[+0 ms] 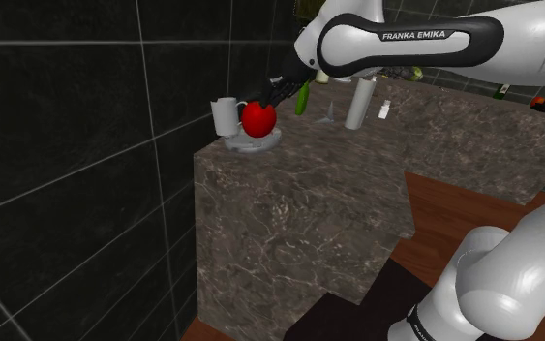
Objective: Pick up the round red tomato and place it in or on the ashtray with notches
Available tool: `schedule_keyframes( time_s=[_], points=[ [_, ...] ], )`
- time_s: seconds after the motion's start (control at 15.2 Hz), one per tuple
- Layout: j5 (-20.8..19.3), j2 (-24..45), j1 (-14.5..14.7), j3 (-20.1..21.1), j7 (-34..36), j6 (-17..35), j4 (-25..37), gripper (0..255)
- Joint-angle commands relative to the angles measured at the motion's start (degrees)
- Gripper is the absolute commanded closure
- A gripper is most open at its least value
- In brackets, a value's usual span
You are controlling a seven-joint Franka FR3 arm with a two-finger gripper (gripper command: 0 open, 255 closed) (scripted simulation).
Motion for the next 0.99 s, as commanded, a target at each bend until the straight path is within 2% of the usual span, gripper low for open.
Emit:
schedule_keyframes(
  time_s=[0.0,0.2,0.26,0.46,0.59,0.86,0.92],
  points=[
    [0.07,0.87,0.11,0.05,-0.14,0.24,-0.78,255],
    [0.06,0.87,0.13,0.03,-0.13,0.24,-0.78,255],
    [0.12,0.48,0.10,-0.09,-0.33,0.20,-1.15,0],
    [0.23,-0.26,0.05,-0.27,-0.64,0.51,-2.22,0],
    [0.06,0.88,0.13,0.03,-0.13,0.25,-0.78,0],
    [-0.12,-3.53,0.02,-0.04,-0.02,-6.04,1.09,0],
    [-0.12,-3.53,0.02,-0.04,-0.02,-6.04,1.09,0]
  ],
)
